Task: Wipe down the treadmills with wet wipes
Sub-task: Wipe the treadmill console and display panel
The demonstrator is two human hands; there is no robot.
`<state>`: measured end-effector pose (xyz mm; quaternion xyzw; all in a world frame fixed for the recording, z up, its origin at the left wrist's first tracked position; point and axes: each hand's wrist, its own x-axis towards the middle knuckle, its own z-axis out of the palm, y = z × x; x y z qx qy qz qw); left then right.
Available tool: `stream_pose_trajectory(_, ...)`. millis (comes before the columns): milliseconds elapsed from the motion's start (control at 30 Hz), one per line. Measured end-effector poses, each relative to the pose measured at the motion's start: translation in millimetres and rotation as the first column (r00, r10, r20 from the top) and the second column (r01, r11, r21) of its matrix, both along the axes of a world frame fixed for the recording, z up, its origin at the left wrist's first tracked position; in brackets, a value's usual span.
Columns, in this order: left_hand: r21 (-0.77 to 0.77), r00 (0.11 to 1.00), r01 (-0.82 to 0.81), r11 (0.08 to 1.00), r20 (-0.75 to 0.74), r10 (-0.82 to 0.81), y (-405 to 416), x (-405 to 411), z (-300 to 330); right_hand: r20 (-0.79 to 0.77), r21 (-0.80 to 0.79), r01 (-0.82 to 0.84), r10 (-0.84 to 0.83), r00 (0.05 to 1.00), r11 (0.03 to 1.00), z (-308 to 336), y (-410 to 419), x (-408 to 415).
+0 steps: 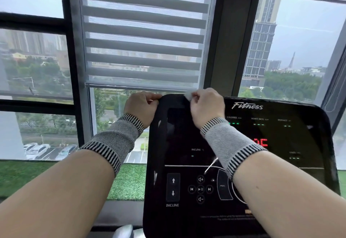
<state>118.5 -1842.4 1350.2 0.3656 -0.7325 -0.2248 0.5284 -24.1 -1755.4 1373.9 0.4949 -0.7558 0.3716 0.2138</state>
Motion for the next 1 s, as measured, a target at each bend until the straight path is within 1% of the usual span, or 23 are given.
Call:
stream_pose_trajectory(67, 0.006, 1.000, 0.000, 1.000, 0.010, -0.001, 1, 2, 0, -0.037, 0.045, -0.059, 0.060, 0.997, 0.997, 3, -6, 13)
stream_pose_trajectory(100, 0.009, 1.000, 0.005, 1.000, 0.012, -0.005, 1, 2, 1, -0.055, 0.061, -0.056, 0.060, 0.997, 0.997, 5, -5, 12)
stream_pose_trajectory(167, 0.011, 1.000, 0.016, 1.000, 0.016, -0.016, 2, 2, 2, -0.065, 0.062, -0.012, 0.016, 0.998, 0.998, 6, 3, -3)
stream_pose_trajectory(267, 0.009, 1.000, 0.019, 1.000, 0.020, -0.019, 2, 3, 2, -0.033, 0.043, 0.051, -0.050, 0.998, 0.998, 10, 11, -12)
stream_pose_trajectory(333, 0.017, 1.000, 0.015, 1.000, 0.024, -0.016, 3, 3, 2, -0.123, 0.114, 0.014, 0.000, 0.992, 0.993, 13, 1, 1)
stream_pose_trajectory(433, 0.030, 0.999, 0.038, 0.999, 0.015, -0.038, 4, 5, 4, -0.241, 0.195, -0.096, 0.143, 0.960, 0.976, 19, -14, 28)
stream_pose_trajectory(467, 0.038, 0.999, 0.049, 0.998, 0.007, -0.049, 4, 6, 4, -0.258, 0.202, -0.089, 0.140, 0.956, 0.975, 21, -15, 25)
stream_pose_trajectory(500, 0.047, 0.998, 0.056, 0.997, -0.005, -0.056, 3, 8, 3, -0.267, 0.209, -0.048, 0.104, 0.958, 0.977, 23, -15, 18)
stream_pose_trajectory(567, 0.075, 0.997, 0.056, 0.996, -0.061, -0.052, 0, 12, -2, -0.235, 0.165, 0.049, -0.009, 0.972, 0.985, 24, -9, 4)
stream_pose_trajectory(600, 0.095, 0.994, 0.062, 0.994, -0.095, -0.053, -1, 15, -5, -0.219, 0.145, 0.066, -0.033, 0.975, 0.987, 23, -7, 2)
stream_pose_trajectory(633, 0.113, 0.991, 0.069, 0.991, -0.118, -0.055, -1, 16, -8, -0.234, 0.145, 0.051, -0.016, 0.972, 0.988, 20, -8, 5)
stream_pose_trajectory(733, 0.146, 0.987, 0.093, 0.985, -0.145, -0.072, 1, 18, -13, -0.325, 0.217, -0.108, 0.177, 0.929, 0.970, 12, -18, 30)
stream_pose_trajectory(767, 0.157, 0.984, 0.110, 0.981, -0.158, -0.085, 3, 18, -12, -0.352, 0.247, -0.127, 0.211, 0.912, 0.961, 12, -20, 34)
stream_pose_trajectory(800, 0.166, 0.981, 0.126, 0.978, -0.165, -0.098, 4, 19, -11, -0.367, 0.260, -0.120, 0.213, 0.906, 0.958, 15, -22, 33)
stream_pose_trajectory(900, 0.194, 0.974, 0.155, 0.969, -0.193, -0.117, 5, 24, -12, -0.337, 0.276, -0.077, 0.171, 0.926, 0.958, 29, -25, 26)
stream_pose_trajectory(933, 0.205, 0.972, 0.160, 0.966, -0.205, -0.118, 6, 24, -12, -0.354, 0.296, -0.080, 0.187, 0.916, 0.952, 31, -27, 28)
stream_pose_trajectory(1000, 0.217, 0.970, 0.154, 0.964, -0.218, -0.106, 7, 23, -14, -0.410, 0.368, -0.122, 0.278, 0.869, 0.922, 33, -32, 37)
